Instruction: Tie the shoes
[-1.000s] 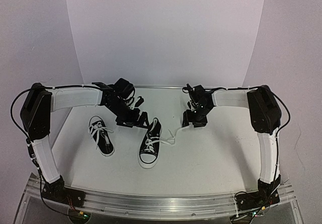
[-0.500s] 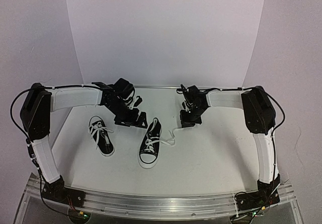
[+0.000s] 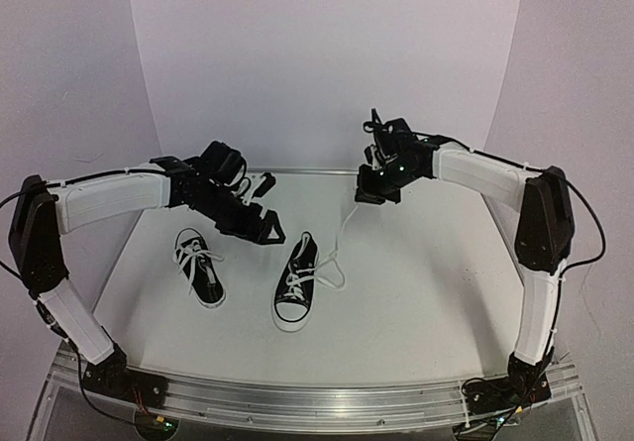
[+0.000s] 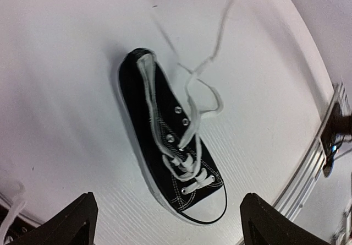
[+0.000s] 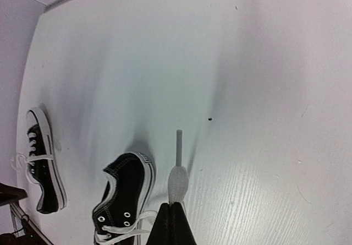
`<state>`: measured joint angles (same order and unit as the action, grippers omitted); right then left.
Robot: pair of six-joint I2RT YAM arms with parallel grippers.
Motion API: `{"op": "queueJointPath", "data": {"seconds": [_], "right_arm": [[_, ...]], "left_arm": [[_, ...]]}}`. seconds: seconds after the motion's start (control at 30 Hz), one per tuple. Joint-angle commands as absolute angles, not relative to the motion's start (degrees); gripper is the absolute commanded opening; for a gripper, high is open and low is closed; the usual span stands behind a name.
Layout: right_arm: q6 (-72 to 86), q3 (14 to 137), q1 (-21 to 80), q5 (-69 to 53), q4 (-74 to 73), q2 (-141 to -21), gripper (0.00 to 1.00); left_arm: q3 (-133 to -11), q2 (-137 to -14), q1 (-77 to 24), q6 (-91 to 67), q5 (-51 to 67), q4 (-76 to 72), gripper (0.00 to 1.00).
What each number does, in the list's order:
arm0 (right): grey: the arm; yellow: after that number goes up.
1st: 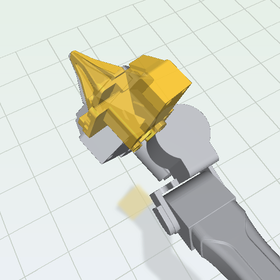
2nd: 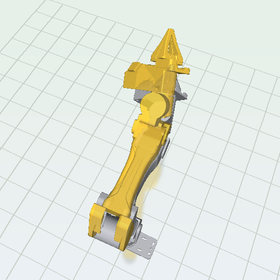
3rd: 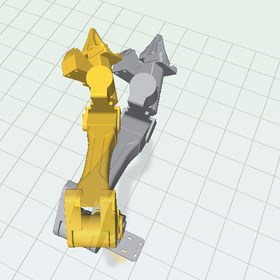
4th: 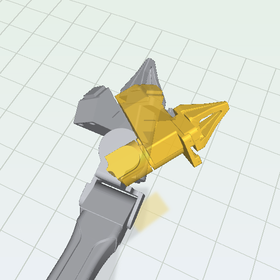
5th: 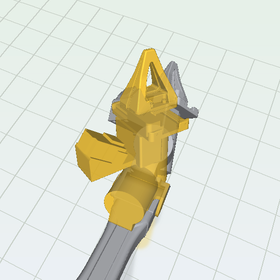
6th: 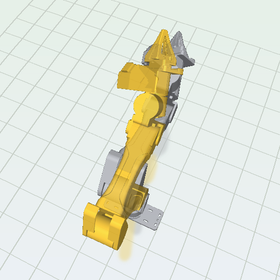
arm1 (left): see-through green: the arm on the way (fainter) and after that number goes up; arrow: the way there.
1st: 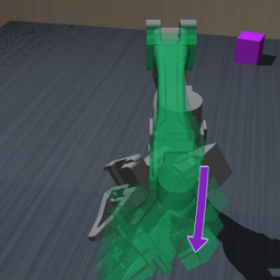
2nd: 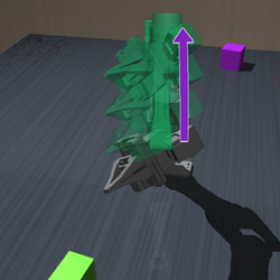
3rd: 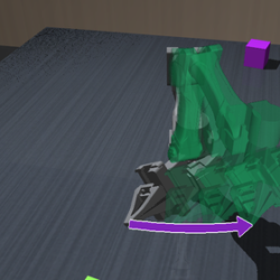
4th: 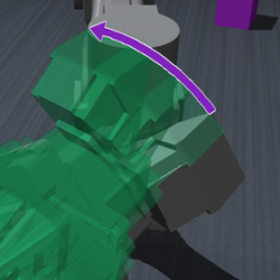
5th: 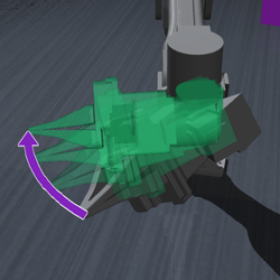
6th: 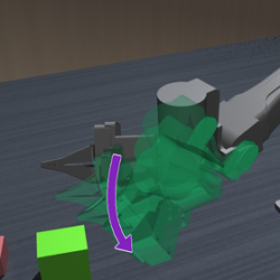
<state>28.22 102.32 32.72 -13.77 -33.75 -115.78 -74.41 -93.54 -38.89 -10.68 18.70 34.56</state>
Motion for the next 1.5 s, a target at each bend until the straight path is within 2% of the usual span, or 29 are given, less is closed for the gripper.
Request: {"op": "queueJointPath", "data": {"seconds": [0.0, 0.17, 0.37, 0.7, 0.87, 0.97, 1.07, 1.13, 1.23, 1.27, 1.47], "right_arm": [[30.35, 102.97, 32.16, -10.8, -33.87, -115.82, 0.0], [31.79, 106.14, 30.94, -12.48, -30.87, -120.09, 0.0], [30.95, 111.58, 29.85, -15.76, -30.65, -125.84, 0.0], [29.15, 109.75, 27.08, -17.74, -30.65, -126.11, 0.0], [28.96, 109.48, 26.19, -18.12, -30.67, -126.36, 0.0], [28.85, 109.71, 25.85, -18.36, -30.65, -126.55, 0.0], [28.72, 110.06, 25.75, -18.6, -30.67, -126.68, 0.0], [28.8, 110.13, 25.72, -18.76, -30.67, -126.65, 0.0], [28.78, 109.97, 25.68, -19.32, -30.62, -126.52, 0.0], [28.53, 109.74, 25.67, -19.76, -30.6, -126.33, 0.0], [27.77, 102.56, 25.89, -24.91, -29.06, -122.81, 0.0]], "left_arm": [[-73.26, -91.46, -44.1, 2.95, 21.0, 27.99, 0.89], [-74.78, -95.88, -49.2, 12.69, 20.85, 23.34, 0.8], [-86.54, -109.86, -53.07, 14.17, 14.87, 27.26, 0.71], [-108.67, -130.6, -56.6, 6.74, 1.2, 36.6, 0.7], [-113.91, -136.46, -57.05, 3.51, 0.12, 41.26, 0.69], [-114.79, -137.85, -57.35, 1.23, -1.46, 43.29, 0.65], [-114.84, -138.07, -58.25, 0.54, -0.53, 45.44, 0.52], [-115.92, -138.1, -58.7, 0.53, 1.76, 47.73, 0.39], [-116.55, -135.09, -58.79, -1.03, 6.87, 50.28, 0.06], [-115.47, -132.41, -58.74, -2.24, 7.63, 49.62, 0.01], [-102.08, -114.61, -50.48, -11.55, 6.34, 40.55, 0.0]]}}
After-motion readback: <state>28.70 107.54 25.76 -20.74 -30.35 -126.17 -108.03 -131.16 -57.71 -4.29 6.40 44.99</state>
